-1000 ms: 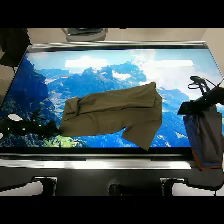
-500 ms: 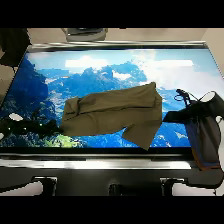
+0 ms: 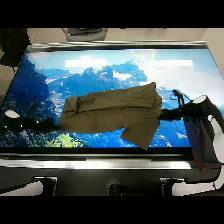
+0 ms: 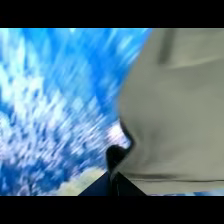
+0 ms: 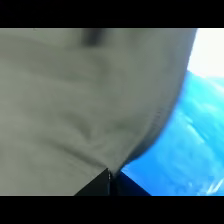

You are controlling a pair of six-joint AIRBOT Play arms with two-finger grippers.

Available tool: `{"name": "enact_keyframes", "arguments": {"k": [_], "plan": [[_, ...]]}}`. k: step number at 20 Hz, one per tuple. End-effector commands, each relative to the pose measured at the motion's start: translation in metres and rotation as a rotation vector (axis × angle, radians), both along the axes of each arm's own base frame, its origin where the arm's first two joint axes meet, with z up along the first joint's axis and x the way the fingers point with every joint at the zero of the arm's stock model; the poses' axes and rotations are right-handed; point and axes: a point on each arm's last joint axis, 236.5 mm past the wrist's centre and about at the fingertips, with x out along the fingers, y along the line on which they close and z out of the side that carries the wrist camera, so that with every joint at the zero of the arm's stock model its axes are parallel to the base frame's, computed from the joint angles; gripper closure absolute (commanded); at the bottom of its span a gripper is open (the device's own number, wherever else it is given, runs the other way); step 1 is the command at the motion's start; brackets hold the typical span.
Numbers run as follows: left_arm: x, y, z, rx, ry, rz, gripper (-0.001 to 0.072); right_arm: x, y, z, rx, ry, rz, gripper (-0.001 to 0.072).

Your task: Fold the shirts.

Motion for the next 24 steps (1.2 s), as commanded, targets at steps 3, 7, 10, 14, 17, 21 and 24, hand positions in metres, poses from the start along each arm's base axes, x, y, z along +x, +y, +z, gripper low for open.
{"name": "enact_keyframes", "arguments": {"k": [3, 7, 10, 14, 17, 21, 24], "plan": [[0.093, 0.034, 0.236, 0.195, -0.61, 0.063, 0.0682, 0.051, -0.026, 0.207, -0.254, -0.521, 0.151, 0.0667], [0.016, 0.017, 0.544, 0.388, -1.349, 0.175, 0.0681, -0.021, -0.058, 0.516, -0.808, -1.274, -0.027, 0.0667], [-0.078, -0.009, 0.626, 0.478, -1.591, 0.193, 0.0681, -0.142, -0.051, 0.61, -1.006, -1.498, -0.181, 0.0667], [-0.132, -0.031, 0.639, 0.442, -1.641, 0.215, 0.0681, -0.227, -0.037, 0.631, -1.081, -1.565, -0.245, 0.0666], [-0.138, -0.032, 0.635, 0.457, -1.628, 0.207, 0.0681, -0.245, -0.031, 0.625, -1.082, -1.551, -0.235, 0.0666], [-0.12, -0.026, 0.609, 0.47, -1.52, 0.178, 0.0681, -0.23, -0.035, 0.595, -1.03, -1.425, -0.201, 0.0666], [-0.073, -0.011, 0.55, 0.45, -1.306, 0.136, 0.0681, -0.181, -0.049, 0.522, -0.941, -1.126, -0.086, 0.0667]]}}
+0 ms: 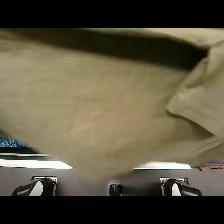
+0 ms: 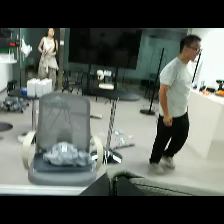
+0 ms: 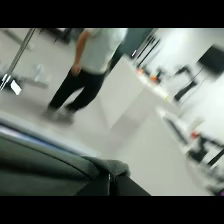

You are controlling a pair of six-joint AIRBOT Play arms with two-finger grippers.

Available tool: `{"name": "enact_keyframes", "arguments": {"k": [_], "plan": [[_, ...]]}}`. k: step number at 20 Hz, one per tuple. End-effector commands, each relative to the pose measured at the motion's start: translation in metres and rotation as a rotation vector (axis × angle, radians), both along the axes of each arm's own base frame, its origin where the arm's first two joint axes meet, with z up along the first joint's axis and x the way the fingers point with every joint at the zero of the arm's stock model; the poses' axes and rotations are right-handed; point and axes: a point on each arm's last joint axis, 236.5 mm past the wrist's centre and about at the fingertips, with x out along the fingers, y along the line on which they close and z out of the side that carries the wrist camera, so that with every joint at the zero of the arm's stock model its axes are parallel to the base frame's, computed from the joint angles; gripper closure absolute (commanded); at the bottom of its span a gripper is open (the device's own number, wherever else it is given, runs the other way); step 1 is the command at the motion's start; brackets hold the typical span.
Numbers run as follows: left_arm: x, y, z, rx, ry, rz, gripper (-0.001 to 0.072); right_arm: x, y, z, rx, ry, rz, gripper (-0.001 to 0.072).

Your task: Fold the shirts.

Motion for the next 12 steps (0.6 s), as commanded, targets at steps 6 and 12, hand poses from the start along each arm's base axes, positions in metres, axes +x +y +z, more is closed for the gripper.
{"name": "enact_keyframes", "arguments": {"k": [6, 12], "plan": [[0.16, 0.014, -0.309, -0.084, 0.861, -0.173, 0.0682, 0.165, 0.0, -0.29, 0.45, 1.013, 0.191, 0.0669], [0.243, 0.02, -0.522, -0.268, 1.223, -0.183, 0.0681, 0.286, 0.025, -0.49, 0.642, 1.188, 0.212, 0.0668]]}}
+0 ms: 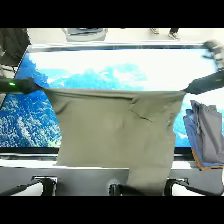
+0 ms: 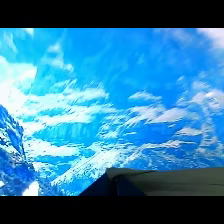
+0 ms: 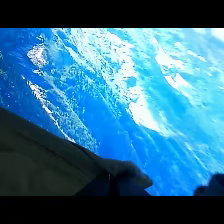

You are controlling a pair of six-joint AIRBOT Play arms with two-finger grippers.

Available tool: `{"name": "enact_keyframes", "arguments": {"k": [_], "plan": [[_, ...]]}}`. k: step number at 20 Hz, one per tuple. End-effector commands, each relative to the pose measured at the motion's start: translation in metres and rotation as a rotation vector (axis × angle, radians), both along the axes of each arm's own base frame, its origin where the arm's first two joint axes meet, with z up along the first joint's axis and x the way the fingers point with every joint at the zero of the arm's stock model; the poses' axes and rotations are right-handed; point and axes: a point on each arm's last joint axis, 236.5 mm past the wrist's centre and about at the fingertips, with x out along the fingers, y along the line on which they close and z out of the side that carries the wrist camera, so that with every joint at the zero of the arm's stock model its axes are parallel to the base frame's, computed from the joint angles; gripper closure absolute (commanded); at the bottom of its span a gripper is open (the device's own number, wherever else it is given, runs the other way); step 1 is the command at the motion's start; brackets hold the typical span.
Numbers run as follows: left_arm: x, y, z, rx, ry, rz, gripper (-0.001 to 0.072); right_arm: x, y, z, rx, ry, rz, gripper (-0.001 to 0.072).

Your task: Fold the shirts.

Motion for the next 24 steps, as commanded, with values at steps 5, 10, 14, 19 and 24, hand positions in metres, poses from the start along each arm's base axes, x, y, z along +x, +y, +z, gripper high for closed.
{"name": "enact_keyframes", "arguments": {"k": [5, 10, 14, 19, 24], "plan": [[0.072, -0.003, -0.133, -0.122, 0.174, 0.022, 0.0681, 0.11, 0.01, -0.119, 0.054, -0.099, -0.145, 0.0667], [0.051, -0.003, -0.091, -0.09, 0.211, -0.12, 0.0681, 0.047, -0.01, -0.083, -0.009, 0.033, -0.028, 0.0667], [-0.038, -0.005, -0.121, -0.075, 0.581, -0.198, 0.0681, -0.057, -0.015, -0.105, -0.041, 0.425, 0.017, 0.0668], [-0.098, -0.034, -0.166, -0.124, 0.786, -0.272, 0.0681, -0.081, 0.019, -0.161, 0.065, 0.506, -0.013, 0.0668], [-0.115, -0.038, -0.174, -0.145, 0.857, -0.252, 0.0681, -0.075, 0.015, -0.167, 0.049, 0.479, -0.041, 0.0667]]}}
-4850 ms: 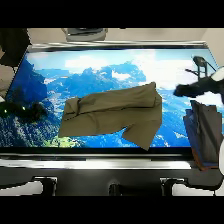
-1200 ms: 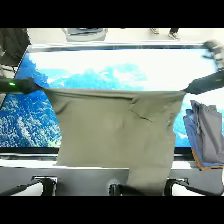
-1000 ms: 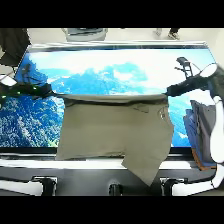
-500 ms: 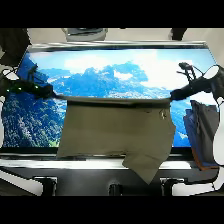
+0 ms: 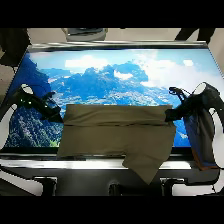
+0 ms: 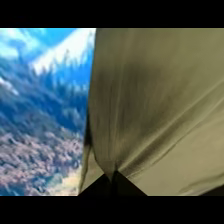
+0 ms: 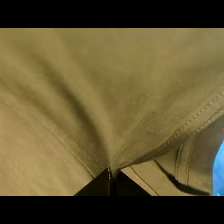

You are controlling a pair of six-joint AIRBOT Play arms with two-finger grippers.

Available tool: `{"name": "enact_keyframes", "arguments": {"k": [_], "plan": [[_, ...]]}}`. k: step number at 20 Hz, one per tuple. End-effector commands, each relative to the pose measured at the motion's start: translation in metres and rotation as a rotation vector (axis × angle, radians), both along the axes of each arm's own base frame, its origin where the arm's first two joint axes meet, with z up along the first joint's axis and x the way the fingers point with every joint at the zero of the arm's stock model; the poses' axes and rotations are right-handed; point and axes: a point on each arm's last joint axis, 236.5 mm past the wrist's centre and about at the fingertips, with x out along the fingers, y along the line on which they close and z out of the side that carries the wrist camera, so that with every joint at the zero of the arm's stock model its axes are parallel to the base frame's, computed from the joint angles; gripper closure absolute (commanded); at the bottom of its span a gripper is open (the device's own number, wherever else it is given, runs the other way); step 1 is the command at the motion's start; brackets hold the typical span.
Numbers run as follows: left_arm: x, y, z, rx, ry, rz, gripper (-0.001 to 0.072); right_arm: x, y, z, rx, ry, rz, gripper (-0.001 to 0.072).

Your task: Fold the shirts.

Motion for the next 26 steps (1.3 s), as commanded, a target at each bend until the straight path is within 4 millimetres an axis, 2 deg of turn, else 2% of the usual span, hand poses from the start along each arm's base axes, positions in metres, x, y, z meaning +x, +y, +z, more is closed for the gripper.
{"name": "enact_keyframes", "arguments": {"k": [1, 5, 6, 7, 8, 9, 10, 11, 12, 13, 14, 15, 18, 21, 26], "plan": [[-0.017, -0.003, -0.004, -0.007, 0.069, -0.002, 0.0681, -0.002, -0.001, -0.006, -0.012, 0.002, -0.011, 0.0667], [-0.02, 0.0, -0.003, -0.001, 0.084, -0.003, 0.0681, -0.007, -0.008, -0.008, -0.042, 0.025, -0.013, 0.0665], [-0.019, -0.003, -0.003, -0.011, 0.077, -0.002, 0.0665, -0.005, -0.004, -0.007, -0.027, 0.02, -0.018, 0.0595], [-0.016, -0.006, -0.001, -0.032, 0.066, 0.002, 0.0473, -0.004, -0.001, -0.005, -0.011, 0.016, -0.023, 0.0436], [-0.015, -0.005, 0.001, -0.033, 0.064, 0.007, 0.0228, -0.004, -0.002, -0.004, -0.018, 0.014, -0.02, 0.0373], [-0.014, -0.001, 0.006, -0.033, 0.061, 0.014, 0.0203, -0.011, -0.007, 0.001, -0.036, 0.033, -0.001, 0.0311], [-0.014, 0.004, 0.012, -0.032, 0.051, 0.026, 0.0227, -0.025, -0.011, 0.01, -0.048, 0.067, 0.069, 0.0287], [-0.017, 0.01, 0.02, -0.033, 0.046, 0.036, 0.0312, -0.046, -0.018, 0.02, -0.071, 0.128, 0.141, 0.0269], [-0.02, 0.014, 0.026, -0.03, 0.037, 0.053, 0.032, -0.06, -0.029, 0.026, -0.112, 0.171, 0.126, 0.0264], [-0.028, 0.017, 0.03, -0.028, 0.038, 0.068, 0.0315, -0.066, -0.029, 0.031, -0.104, 0.164, 0.076, 0.0265], [-0.045, 0.02, 0.029, -0.014, 0.055, 0.077, 0.0309, -0.073, -0.026, 0.033, -0.083, 0.159, 0.065, 0.0265], [-0.065, 0.025, 0.022, 0.02, 0.078, 0.086, 0.0231, -0.084, -0.027, 0.032, -0.081, 0.167, 0.058, 0.0266], [-0.123, 0.02, -0.007, 0.039, 0.12, 0.121, 0.0216, -0.116, -0.02, 0.02, -0.078, 0.206, 0.057, 0.0273], [-0.161, 0.01, -0.024, 0.027, 0.148, 0.121, 0.0216, -0.131, -0.015, 0.018, -0.078, 0.196, 0.055, 0.0274], [-0.183, -0.003, -0.038, 0.006, 0.178, 0.136, 0.022, -0.13, -0.016, 0.027, -0.095, 0.137, 0.055, 0.0274]]}}
